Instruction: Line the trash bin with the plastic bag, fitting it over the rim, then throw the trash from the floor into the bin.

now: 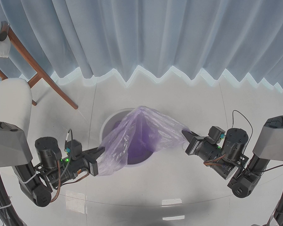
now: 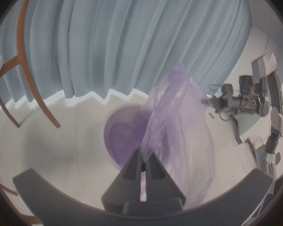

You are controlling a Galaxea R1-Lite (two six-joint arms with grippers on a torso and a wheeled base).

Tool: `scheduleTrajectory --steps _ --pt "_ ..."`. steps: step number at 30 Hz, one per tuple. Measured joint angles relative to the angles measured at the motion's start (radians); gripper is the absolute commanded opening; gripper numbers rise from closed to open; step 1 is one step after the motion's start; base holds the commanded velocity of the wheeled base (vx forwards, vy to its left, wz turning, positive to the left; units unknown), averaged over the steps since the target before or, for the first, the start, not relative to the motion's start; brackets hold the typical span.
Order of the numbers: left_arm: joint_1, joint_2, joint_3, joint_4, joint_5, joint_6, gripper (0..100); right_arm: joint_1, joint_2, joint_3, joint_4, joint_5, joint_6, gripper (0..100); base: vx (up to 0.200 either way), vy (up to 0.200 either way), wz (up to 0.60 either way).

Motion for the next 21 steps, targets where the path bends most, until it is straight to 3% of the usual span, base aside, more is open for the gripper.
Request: scheduleTrajectory --steps 10,21 --pt "0.006 0.013 -0.221 0.000 0.122 -0.110 0 0.002 -0.015 -0.031 0.000 0.001 -0.021 0 0.000 0.000 0.00" --pt "-0.050 0.038 -0.260 -0.001 0.158 -0.143 0 0.049 0.010 -0.039 0.000 0.001 -0.015 0 0.000 0.000 0.00"
